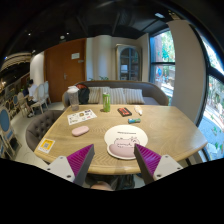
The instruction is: Arrange mouse
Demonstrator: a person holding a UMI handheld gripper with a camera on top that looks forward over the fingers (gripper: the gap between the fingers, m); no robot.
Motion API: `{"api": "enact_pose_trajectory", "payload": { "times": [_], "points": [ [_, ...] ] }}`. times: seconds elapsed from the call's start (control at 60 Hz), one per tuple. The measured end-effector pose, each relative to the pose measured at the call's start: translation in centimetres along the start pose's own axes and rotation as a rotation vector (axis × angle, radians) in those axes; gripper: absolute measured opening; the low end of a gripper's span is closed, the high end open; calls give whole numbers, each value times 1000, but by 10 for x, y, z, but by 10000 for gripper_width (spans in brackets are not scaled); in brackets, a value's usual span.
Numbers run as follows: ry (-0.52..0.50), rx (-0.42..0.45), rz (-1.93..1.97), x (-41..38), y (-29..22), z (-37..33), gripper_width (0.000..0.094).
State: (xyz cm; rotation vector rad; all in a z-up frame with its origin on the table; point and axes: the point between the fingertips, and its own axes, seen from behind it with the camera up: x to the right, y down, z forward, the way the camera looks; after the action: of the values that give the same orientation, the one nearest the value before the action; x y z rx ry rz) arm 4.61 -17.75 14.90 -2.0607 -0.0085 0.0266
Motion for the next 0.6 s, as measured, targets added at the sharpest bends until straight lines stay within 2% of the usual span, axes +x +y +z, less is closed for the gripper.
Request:
{"api": "enact_pose_trajectory", "payload": {
  "times": [0.233,0.6],
  "points": [
    [-57,-21,-18,-41,12,28,838],
    [-221,-101,-73,-158,46,142,832]
  ]
}}
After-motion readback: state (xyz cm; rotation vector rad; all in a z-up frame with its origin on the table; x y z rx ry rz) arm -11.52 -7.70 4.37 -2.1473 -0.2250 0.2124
